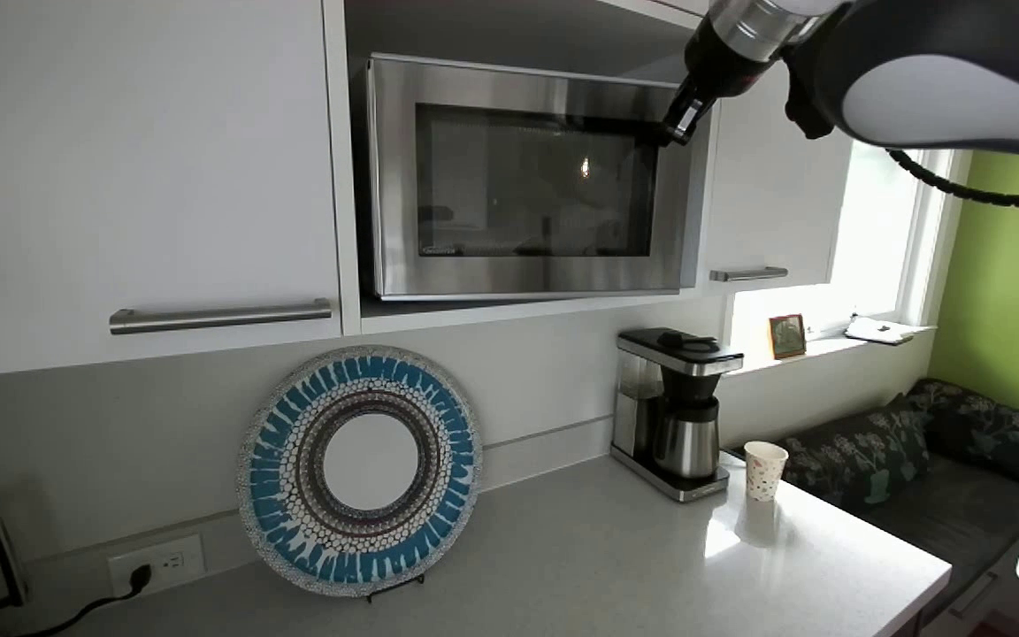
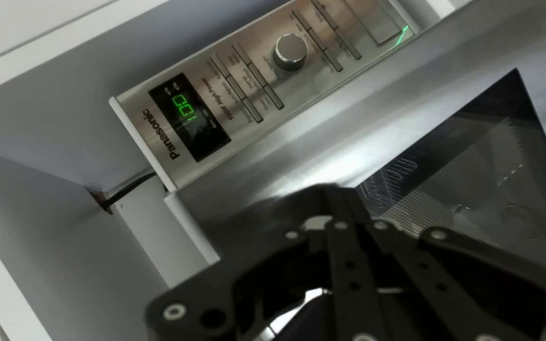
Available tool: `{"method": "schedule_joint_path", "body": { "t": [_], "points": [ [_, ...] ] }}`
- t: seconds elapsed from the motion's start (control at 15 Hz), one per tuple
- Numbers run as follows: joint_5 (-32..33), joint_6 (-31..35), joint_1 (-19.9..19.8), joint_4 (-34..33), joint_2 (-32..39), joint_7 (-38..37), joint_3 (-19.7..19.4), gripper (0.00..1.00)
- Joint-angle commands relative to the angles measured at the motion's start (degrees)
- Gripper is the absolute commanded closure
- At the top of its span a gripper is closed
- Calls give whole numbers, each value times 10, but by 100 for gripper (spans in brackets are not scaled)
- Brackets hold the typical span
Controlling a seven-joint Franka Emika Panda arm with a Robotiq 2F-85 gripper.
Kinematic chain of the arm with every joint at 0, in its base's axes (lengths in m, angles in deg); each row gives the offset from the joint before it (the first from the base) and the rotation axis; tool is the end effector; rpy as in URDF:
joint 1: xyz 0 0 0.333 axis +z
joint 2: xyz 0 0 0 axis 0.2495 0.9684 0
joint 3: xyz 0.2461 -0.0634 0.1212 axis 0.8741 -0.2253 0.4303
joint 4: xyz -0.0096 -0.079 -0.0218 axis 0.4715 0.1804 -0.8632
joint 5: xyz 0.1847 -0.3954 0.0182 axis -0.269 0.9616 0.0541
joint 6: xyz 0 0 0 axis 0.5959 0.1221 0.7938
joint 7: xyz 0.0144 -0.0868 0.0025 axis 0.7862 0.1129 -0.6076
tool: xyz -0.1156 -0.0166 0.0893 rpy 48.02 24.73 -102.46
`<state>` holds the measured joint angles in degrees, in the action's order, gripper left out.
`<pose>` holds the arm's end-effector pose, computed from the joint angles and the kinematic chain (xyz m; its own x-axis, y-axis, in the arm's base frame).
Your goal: Put the plate in the microwave and then close the microwave door
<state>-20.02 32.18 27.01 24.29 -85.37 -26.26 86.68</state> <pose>0.4675 0.1906 0.8532 0.5157 0.7219 0.4613 0.0897 -0.5810 0.8090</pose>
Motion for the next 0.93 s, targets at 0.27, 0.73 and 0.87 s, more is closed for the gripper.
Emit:
{"method": "schedule_joint_path", "body": {
  "t": [0.27, 0.73, 0.87],
  "points": [
    [18, 153, -43, 70, -4, -4, -33, 100],
    [32, 234, -77, 55, 37, -8, -43, 100],
    [31, 237, -77, 51, 41, -9, -44, 100]
  ]
}}
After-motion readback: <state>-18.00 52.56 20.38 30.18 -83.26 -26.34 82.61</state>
